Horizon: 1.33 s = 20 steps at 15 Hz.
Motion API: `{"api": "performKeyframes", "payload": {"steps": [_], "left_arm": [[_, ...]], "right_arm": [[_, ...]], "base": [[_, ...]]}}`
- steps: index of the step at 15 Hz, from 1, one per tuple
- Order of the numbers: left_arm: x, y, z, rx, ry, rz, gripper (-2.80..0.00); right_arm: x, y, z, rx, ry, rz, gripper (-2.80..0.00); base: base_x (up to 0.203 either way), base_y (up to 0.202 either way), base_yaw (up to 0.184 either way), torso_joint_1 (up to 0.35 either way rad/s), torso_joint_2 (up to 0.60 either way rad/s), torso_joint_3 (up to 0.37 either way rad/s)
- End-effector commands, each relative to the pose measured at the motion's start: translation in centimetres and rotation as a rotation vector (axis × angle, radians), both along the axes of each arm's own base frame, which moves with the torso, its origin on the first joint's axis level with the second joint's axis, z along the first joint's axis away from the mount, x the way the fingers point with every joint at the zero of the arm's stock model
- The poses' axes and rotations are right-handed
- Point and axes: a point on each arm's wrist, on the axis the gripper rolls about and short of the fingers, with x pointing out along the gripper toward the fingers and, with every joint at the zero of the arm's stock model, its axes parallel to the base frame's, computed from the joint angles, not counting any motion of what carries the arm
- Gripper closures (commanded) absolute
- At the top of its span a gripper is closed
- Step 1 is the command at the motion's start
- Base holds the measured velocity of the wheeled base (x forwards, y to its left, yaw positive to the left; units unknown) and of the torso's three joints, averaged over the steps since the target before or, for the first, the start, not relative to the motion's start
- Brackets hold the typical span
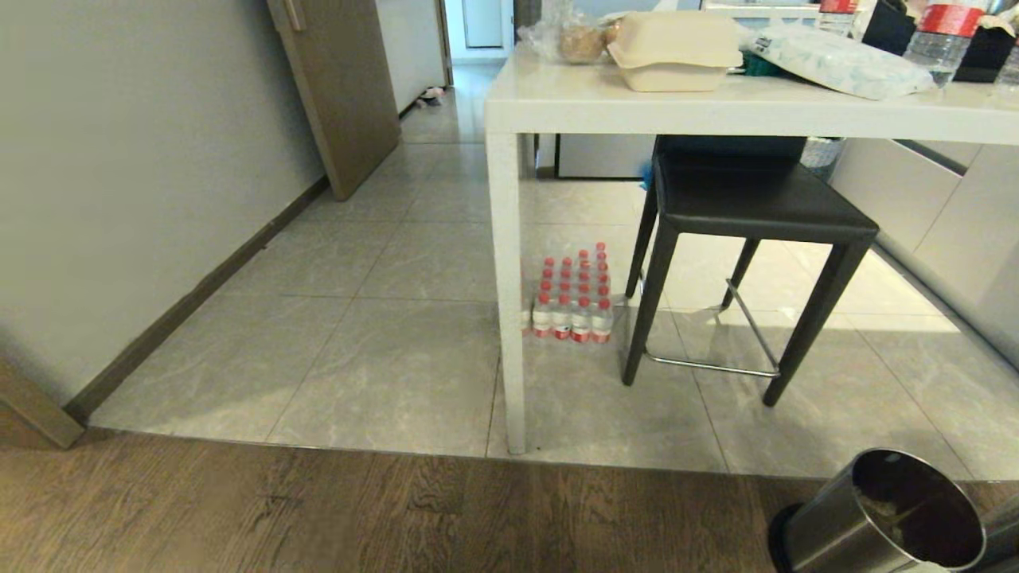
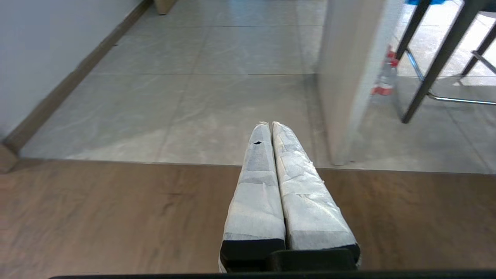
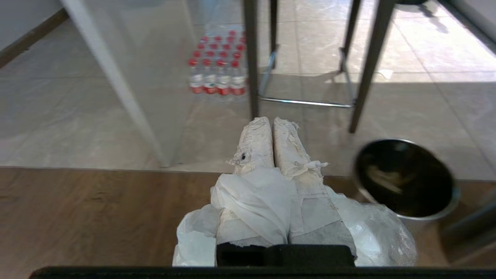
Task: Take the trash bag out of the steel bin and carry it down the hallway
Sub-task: Put the trash bag at the door
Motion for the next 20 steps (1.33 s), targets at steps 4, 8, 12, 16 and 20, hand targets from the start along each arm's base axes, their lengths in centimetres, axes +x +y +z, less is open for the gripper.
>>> {"api": "performKeyframes", "payload": {"steps": [4, 8, 12, 16, 20], "left_arm": [[0.01, 0.0, -0.02, -0.001, -0.001, -0.001, 0.0], [0.01, 0.0, -0.02, -0.001, -0.001, -0.001, 0.0], [0.01, 0.0, -0.02, -0.003, -0.001, -0.001, 0.0], [0.01, 0.0, -0.02, -0.004, -0.001, -0.001, 0.0], [0.01, 0.0, -0.02, -0.004, -0.001, -0.001, 0.0]], "right_arm": [[0.01, 0.0, 0.01, 0.0, 0.0, 0.0, 0.0], [0.01, 0.0, 0.01, 0.0, 0.0, 0.0, 0.0], [0.01, 0.0, 0.01, 0.0, 0.0, 0.0, 0.0], [0.01, 0.0, 0.01, 0.0, 0.0, 0.0, 0.0], [0.01, 0.0, 0.01, -0.003, 0.001, 0.0, 0.0]], "base": [[0.0, 0.188, 0.008, 0.002, 0.0, -0.001], [0.0, 0.189, 0.009, 0.002, 0.0, 0.004], [0.0, 0.19, 0.008, 0.002, 0.0, 0.004], [0.0, 0.189, 0.009, 0.008, 0.0, 0.002], [0.0, 0.188, 0.008, 0.006, 0.0, 0.004]]}}
